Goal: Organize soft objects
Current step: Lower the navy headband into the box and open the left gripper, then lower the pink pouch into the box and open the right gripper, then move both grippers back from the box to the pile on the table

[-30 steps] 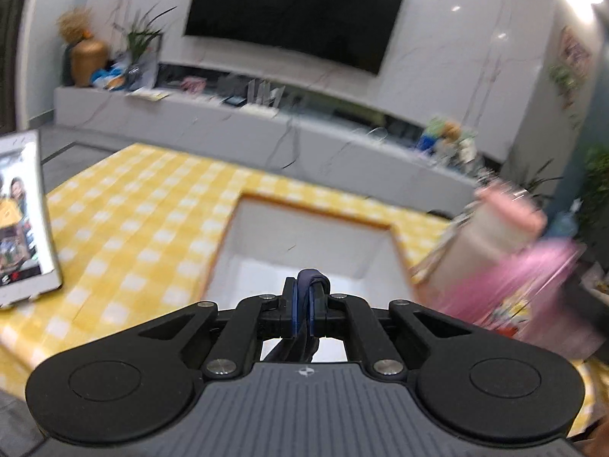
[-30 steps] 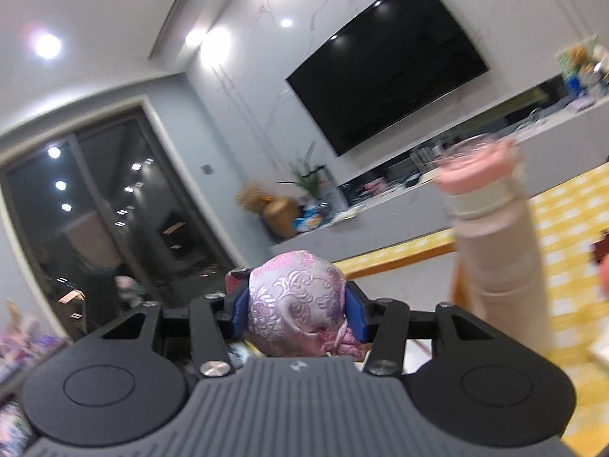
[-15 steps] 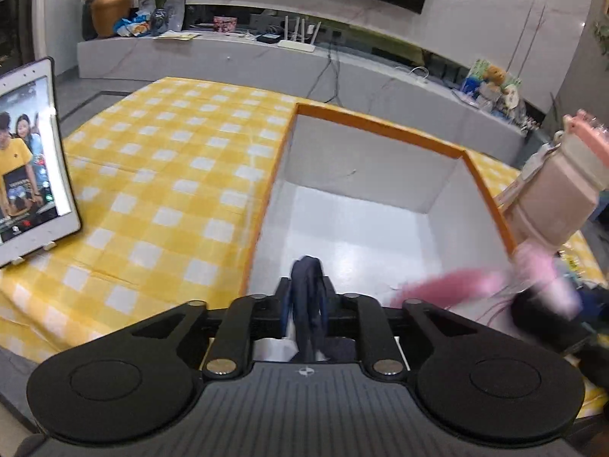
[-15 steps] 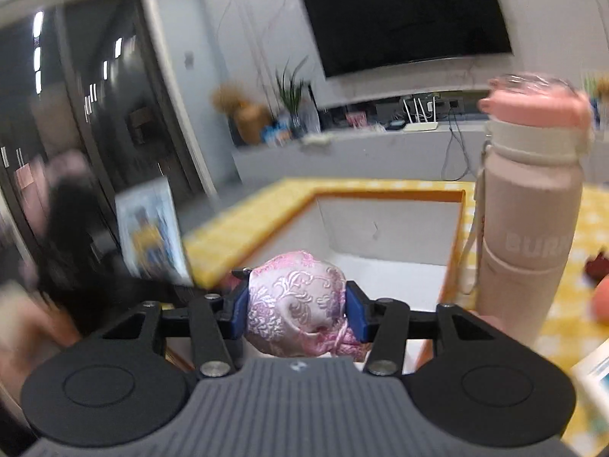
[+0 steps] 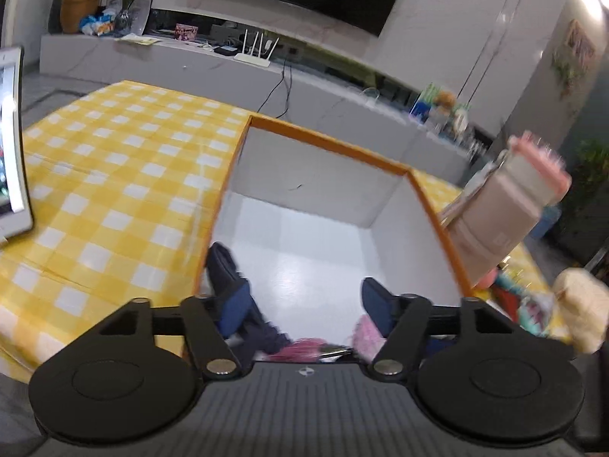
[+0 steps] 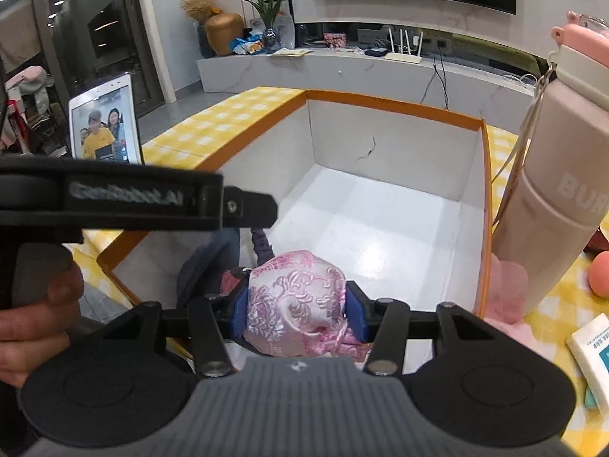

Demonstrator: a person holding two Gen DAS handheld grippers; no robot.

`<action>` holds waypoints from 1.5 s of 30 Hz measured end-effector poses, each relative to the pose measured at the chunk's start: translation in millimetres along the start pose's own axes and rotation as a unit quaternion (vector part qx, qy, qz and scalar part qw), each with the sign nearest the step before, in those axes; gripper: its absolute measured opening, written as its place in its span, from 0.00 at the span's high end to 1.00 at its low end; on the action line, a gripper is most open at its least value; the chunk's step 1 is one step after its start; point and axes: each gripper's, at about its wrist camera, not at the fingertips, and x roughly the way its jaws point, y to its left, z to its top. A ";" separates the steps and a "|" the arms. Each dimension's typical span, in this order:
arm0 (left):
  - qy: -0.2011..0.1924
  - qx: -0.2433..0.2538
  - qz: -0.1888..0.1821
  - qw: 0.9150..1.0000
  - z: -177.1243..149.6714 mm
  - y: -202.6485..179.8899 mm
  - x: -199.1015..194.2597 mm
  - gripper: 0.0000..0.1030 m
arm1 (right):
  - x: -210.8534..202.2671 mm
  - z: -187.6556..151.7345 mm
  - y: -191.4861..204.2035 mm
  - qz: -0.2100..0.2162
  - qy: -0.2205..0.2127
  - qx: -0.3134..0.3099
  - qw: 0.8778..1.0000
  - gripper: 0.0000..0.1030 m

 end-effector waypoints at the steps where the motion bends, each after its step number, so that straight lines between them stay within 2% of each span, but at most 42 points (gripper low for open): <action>1: -0.009 -0.019 -0.010 1.000 -0.8 2.7 -1.7 0.14 | -3.7 -0.1 0.3 -0.002 0.001 0.000 1.000 0.51; 3: -0.028 -0.056 -0.028 0.998 -1.8 9.3 -6.3 0.13 | -2.8 -0.6 1.3 -0.005 0.003 0.000 1.000 0.51; 7: -0.061 -0.071 -0.050 0.994 1.0 16.1 -13.9 0.07 | 1.2 -0.9 4.1 -0.007 0.004 0.000 1.000 0.51; 13: -0.064 -0.073 -0.035 0.995 3.9 18.4 -12.1 0.06 | -1.4 -5.9 0.2 -0.006 -0.001 0.004 1.000 0.46; 15: -0.065 -0.070 -0.033 0.995 4.2 17.9 -11.4 0.06 | 0.1 -4.6 0.5 -0.003 -0.005 0.002 1.000 0.41; 17: -0.068 -0.065 -0.033 0.995 3.2 16.4 -12.5 0.06 | -1.4 -4.6 0.1 0.001 -0.014 0.003 1.000 0.25; 20: -0.068 -0.059 -0.028 0.996 2.8 14.7 -12.2 0.06 | -5.0 -4.3 -0.5 0.016 -0.030 0.012 0.999 0.12; 22: -0.072 -0.057 -0.025 0.995 2.5 14.5 -12.9 0.06 | -9.6 -2.0 -0.6 0.031 -0.039 0.024 0.998 0.10; 24: -0.082 -0.063 -0.026 0.994 3.1 16.0 -16.1 0.06 | -13.4 -2.1 1.7 0.028 -0.044 0.023 0.998 0.03; 26: -0.091 -0.066 -0.026 0.993 4.2 17.6 -19.8 0.06 | -17.9 -3.4 2.3 0.030 -0.059 0.020 0.998 0.03; 29: -0.101 -0.062 -0.008 0.993 6.0 16.0 -24.3 0.06 | -29.4 -4.9 1.9 0.051 -0.087 0.021 0.995 0.03; 33: -0.114 -0.063 -0.019 0.991 8.0 13.8 -30.2 0.06 | -46.9 -8.1 5.1 0.077 -0.138 0.006 0.987 0.03; 36: -0.121 -0.041 -0.018 0.992 7.1 5.9 -32.0 0.06 | -60.3 -13.1 7.2 0.087 -0.161 -0.009 0.983 0.03; 39: -0.151 0.002 -0.014 0.988 3.0 -8.7 -37.1 0.06 | -72.9 -18.4 5.8 0.081 -0.177 -0.023 0.981 0.03; 43: -0.206 0.043 -0.008 0.978 -2.6 -28.3 -48.5 0.06 | -95.2 -28.9 -4.9 0.056 -0.203 -0.054 0.976 0.03; 45: -0.221 0.053 -0.018 0.974 -4.2 -37.2 -52.3 0.06 | -111.2 -35.2 -15.7 0.045 -0.225 -0.058 0.972 0.03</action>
